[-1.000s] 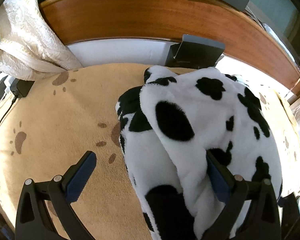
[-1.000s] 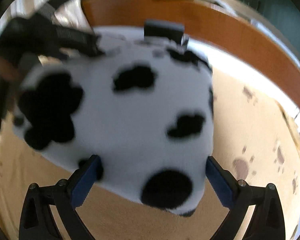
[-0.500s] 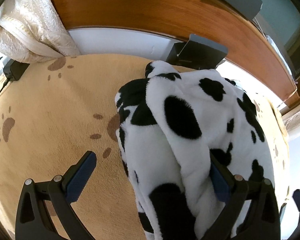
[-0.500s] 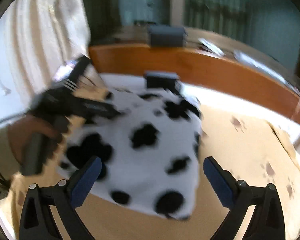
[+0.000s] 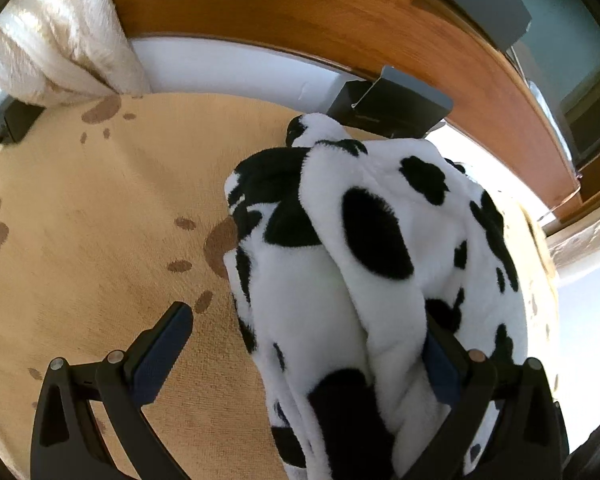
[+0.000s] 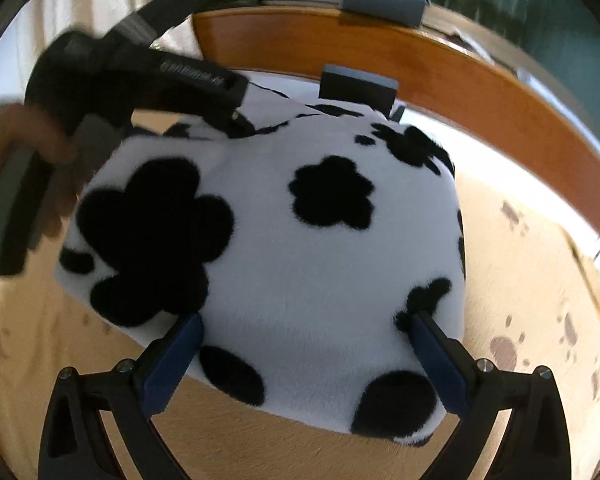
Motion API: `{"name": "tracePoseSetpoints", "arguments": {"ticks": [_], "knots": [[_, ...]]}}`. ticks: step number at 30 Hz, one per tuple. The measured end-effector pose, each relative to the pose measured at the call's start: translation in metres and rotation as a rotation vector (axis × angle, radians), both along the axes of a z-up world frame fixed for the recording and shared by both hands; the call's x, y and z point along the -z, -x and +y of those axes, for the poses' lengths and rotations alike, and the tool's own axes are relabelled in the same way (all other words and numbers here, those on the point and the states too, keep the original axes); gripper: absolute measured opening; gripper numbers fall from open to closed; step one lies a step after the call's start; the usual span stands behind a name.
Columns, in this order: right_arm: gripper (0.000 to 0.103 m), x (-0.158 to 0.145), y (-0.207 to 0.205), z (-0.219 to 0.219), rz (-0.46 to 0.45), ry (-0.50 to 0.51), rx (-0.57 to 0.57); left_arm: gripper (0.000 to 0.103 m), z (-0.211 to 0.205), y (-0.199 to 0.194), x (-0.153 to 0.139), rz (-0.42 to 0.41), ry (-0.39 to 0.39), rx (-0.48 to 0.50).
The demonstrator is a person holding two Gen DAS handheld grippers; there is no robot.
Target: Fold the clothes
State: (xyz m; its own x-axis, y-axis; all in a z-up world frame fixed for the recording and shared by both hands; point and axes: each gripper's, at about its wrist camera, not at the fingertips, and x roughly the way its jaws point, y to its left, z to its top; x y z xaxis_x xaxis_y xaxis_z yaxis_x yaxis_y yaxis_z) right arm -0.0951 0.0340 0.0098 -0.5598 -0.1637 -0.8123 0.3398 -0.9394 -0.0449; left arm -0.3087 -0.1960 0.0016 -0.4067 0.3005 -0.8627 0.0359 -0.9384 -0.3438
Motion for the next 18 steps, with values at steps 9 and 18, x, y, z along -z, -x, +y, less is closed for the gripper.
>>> {"name": "tracePoseSetpoints", "arguments": {"ticks": [9,18], "knots": [[0.103,-0.051,0.019,0.006,0.095,0.162,0.064,0.103,0.003,0.007,-0.005,-0.027,0.010,0.041],[0.103,0.009,0.031,-0.061,0.053,0.061,-0.030,0.103,0.001,0.009,-0.004,-0.036,-0.002,0.066]]}}
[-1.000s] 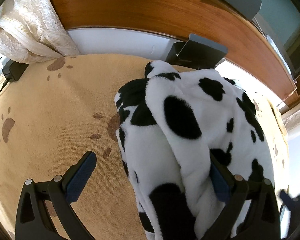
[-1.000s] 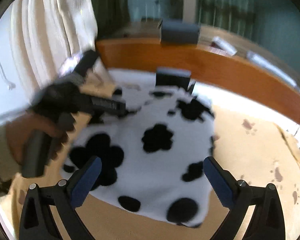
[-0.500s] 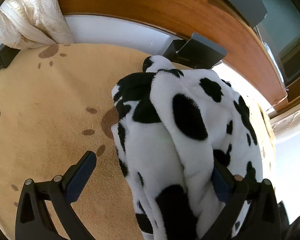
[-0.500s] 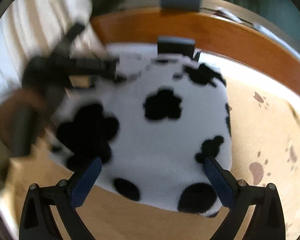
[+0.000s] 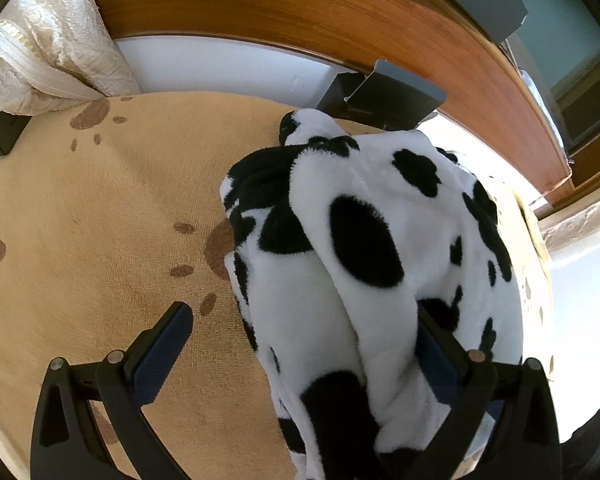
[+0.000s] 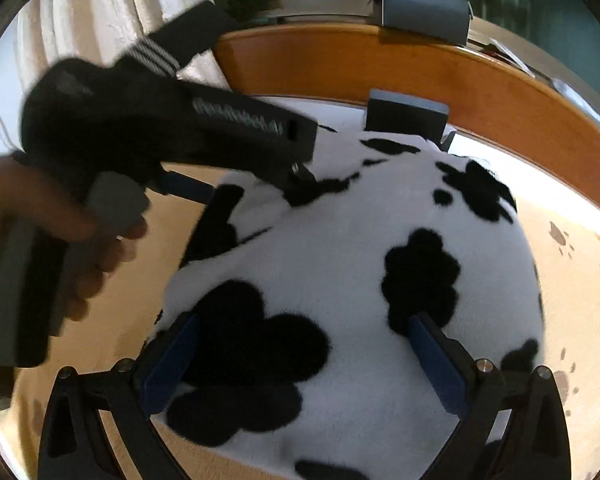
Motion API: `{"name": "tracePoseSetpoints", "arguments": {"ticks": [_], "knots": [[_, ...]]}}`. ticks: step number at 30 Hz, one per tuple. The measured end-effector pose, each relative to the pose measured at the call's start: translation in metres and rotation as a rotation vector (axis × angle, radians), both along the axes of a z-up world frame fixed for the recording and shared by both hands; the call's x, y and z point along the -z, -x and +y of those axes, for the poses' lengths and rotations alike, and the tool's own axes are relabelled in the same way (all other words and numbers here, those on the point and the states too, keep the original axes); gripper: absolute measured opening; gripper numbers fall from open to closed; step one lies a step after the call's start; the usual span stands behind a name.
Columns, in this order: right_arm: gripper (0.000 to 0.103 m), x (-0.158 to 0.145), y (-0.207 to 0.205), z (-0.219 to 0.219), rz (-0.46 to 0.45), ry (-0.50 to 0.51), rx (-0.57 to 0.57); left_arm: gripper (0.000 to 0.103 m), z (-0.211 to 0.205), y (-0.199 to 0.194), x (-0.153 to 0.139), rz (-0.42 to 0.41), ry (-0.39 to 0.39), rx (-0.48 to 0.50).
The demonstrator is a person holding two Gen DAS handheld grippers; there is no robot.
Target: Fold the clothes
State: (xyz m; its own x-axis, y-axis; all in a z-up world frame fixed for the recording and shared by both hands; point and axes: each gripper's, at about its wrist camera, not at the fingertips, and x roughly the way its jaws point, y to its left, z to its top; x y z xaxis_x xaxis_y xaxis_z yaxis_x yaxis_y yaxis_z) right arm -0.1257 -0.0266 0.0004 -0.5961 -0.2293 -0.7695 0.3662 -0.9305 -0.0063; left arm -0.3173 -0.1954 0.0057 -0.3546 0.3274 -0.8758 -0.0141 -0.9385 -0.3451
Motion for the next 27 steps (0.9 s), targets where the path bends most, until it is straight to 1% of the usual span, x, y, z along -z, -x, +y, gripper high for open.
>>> {"name": "tracePoseSetpoints", "arguments": {"ticks": [3,7,11,13,15,17,19,21,23,24,27], "knots": [[0.103,0.005,0.001,-0.005,0.015,-0.018,-0.003,0.103,-0.002,0.001,0.004,-0.012,-0.031,-0.016],[0.103,0.006,-0.001,-0.006,0.024,-0.016,-0.008,0.103,-0.005,0.002,0.008,-0.032,-0.071,-0.040],[0.103,0.000,-0.002,0.002,0.000,-0.003,-0.030,0.103,-0.004,-0.002,0.002,-0.020,-0.066,-0.056],[0.103,-0.009,-0.002,0.008,-0.033,0.016,-0.052,0.103,-0.005,-0.002,-0.001,-0.015,-0.067,-0.061],[0.103,-0.023,-0.005,0.017,-0.026,0.057,-0.063,0.103,-0.011,-0.006,-0.004,-0.011,-0.081,-0.072],[0.103,-0.042,-0.015,0.030,0.017,0.104,-0.038,0.103,-0.014,-0.004,-0.005,-0.016,-0.098,-0.087],[0.103,-0.054,-0.014,0.044,0.050,0.136,0.010,0.103,-0.017,-0.001,-0.005,-0.024,-0.113,-0.100],[0.103,-0.055,-0.004,0.051,0.042,0.149,0.050,0.103,-0.019,0.001,-0.005,-0.029,-0.122,-0.109],[0.103,-0.053,0.007,0.056,0.025,0.152,0.080,0.103,-0.017,-0.003,-0.007,-0.016,-0.095,-0.103],[0.103,-0.050,0.012,0.054,0.018,0.148,0.077,0.103,-0.015,-0.003,-0.008,-0.007,-0.078,-0.100],[0.103,-0.035,0.022,0.036,-0.008,0.109,0.023,0.103,-0.013,-0.006,-0.011,0.004,-0.043,-0.088]]}}
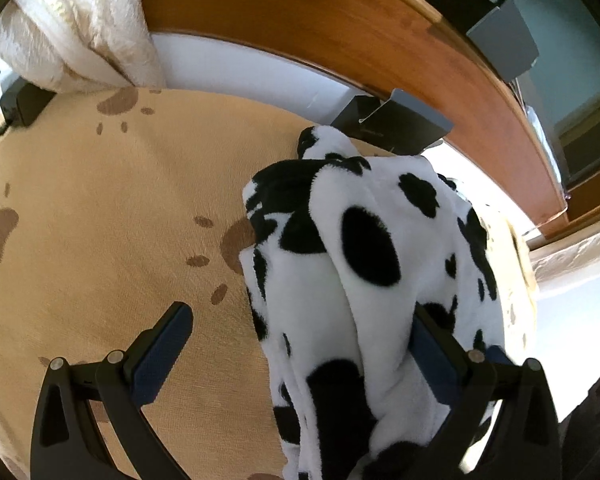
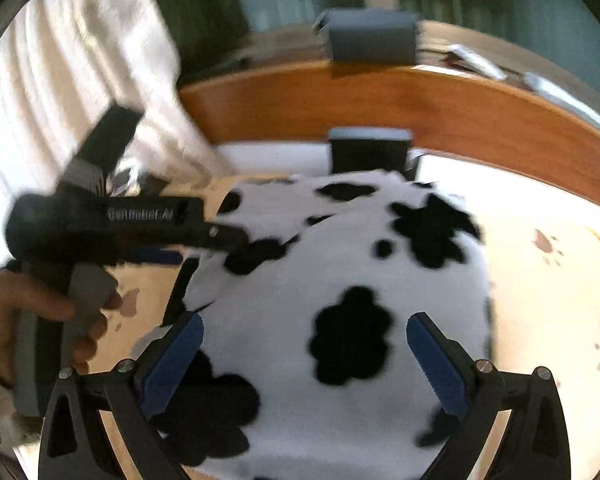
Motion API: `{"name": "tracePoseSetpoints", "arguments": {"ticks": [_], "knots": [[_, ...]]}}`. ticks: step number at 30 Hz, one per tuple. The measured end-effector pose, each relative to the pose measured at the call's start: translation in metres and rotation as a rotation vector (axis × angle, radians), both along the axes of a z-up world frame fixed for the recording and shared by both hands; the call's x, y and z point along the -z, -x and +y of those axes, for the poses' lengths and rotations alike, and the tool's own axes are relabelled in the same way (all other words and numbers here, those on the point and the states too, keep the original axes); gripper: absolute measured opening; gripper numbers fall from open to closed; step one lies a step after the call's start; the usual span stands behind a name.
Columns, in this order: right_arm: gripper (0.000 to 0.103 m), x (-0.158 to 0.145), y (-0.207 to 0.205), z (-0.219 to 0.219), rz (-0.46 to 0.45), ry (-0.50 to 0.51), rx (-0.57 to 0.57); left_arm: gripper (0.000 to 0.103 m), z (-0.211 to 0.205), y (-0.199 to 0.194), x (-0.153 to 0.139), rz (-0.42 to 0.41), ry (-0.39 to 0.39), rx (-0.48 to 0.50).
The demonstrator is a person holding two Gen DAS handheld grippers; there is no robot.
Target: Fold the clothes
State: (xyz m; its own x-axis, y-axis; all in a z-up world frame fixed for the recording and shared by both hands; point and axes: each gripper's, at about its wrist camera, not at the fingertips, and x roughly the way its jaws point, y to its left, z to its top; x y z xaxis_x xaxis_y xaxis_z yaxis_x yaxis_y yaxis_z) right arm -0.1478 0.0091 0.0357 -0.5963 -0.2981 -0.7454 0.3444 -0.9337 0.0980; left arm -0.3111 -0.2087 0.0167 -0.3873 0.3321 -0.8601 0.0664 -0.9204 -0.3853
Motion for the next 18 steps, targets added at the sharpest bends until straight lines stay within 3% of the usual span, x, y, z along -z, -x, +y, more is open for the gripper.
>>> {"name": "tracePoseSetpoints", "arguments": {"ticks": [7,18], "knots": [[0.103,0.028,0.000,-0.012,0.024,-0.036,0.007,0.103,0.001,-0.004,0.000,0.006,0.042,0.011],[0.103,0.034,-0.001,-0.013,0.051,-0.038,0.018,0.103,0.014,-0.009,-0.011,0.051,0.171,0.026]]}}
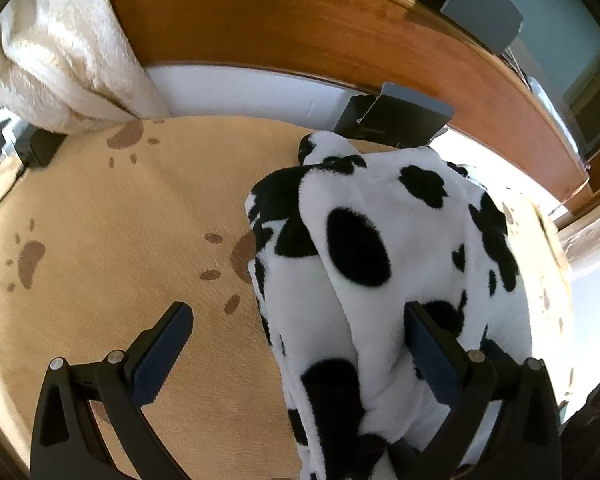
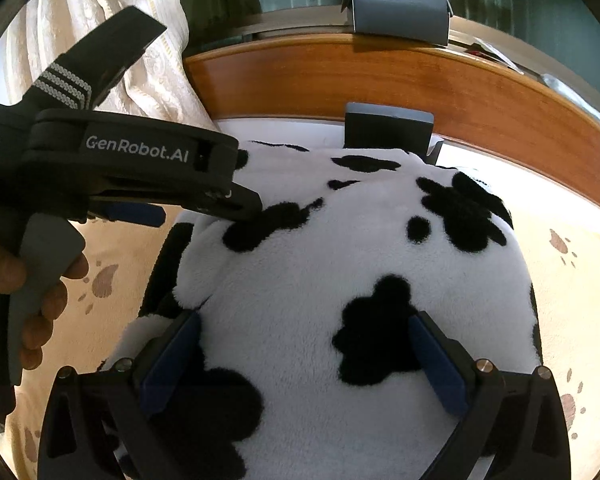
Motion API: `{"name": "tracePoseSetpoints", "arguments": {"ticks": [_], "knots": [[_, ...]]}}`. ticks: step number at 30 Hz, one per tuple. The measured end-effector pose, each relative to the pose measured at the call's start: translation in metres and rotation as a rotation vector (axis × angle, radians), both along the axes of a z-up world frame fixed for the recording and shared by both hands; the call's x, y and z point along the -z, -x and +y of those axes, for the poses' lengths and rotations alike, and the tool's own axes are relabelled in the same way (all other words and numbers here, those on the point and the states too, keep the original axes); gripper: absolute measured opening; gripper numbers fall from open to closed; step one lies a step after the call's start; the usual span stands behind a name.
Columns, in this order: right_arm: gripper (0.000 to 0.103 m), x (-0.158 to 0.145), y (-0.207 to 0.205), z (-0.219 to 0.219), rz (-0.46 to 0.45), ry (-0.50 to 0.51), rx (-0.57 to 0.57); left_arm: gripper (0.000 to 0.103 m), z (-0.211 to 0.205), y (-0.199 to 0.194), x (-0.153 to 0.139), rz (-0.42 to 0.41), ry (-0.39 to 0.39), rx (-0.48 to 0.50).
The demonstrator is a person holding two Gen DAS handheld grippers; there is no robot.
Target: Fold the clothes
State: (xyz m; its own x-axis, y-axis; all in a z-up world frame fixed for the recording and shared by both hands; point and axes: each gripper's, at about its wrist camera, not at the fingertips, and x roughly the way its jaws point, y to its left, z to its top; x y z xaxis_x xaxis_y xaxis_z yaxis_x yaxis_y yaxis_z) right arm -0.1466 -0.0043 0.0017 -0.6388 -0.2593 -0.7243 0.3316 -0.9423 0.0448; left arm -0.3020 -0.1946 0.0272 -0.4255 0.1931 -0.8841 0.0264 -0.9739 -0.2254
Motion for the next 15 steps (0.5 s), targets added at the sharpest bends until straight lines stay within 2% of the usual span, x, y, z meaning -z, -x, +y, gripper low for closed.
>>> {"name": "tracePoseSetpoints", "arguments": {"ticks": [7,9,15], "knots": [[0.103,0.002,0.000,0.000,0.006,0.006,0.002,0.103,0.004,-0.001,0.000,-0.004,0.028,0.000],[0.103,0.002,0.000,0.000,0.007,0.007,0.003,0.103,0.003,0.001,0.004,-0.022,0.010,-0.003],[0.103,-0.001,0.003,0.001,-0.025,0.010,-0.003,0.103,-0.018,0.003,0.023,-0.097,-0.196,-0.058]]}}
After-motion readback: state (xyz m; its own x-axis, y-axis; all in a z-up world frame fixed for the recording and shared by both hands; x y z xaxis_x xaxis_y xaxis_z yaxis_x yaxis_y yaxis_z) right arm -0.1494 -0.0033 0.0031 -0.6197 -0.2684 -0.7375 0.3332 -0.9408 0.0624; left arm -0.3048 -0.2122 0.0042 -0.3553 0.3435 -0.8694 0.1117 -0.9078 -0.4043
